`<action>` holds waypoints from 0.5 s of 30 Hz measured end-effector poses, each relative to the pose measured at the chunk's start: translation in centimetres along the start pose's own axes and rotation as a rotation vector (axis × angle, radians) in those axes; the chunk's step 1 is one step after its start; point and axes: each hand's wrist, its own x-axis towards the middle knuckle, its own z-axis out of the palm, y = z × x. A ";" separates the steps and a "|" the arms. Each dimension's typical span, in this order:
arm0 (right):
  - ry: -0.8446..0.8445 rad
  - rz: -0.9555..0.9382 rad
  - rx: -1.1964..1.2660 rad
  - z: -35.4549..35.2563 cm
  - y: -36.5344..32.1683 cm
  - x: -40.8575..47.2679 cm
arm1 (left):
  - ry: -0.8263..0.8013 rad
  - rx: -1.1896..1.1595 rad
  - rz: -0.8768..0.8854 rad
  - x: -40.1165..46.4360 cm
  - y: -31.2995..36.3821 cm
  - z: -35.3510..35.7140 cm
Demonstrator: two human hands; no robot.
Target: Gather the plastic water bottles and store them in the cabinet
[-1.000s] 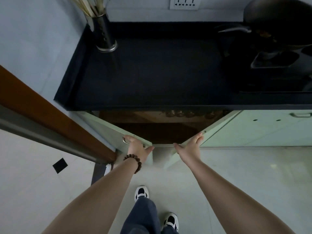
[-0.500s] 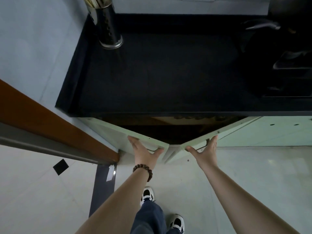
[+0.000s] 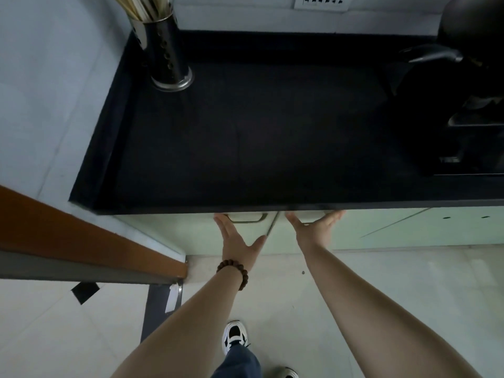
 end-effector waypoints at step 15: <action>0.052 0.090 -0.070 -8.4 2.8 -4.6 | -0.316 0.490 0.179 -5.6 1.6 1.7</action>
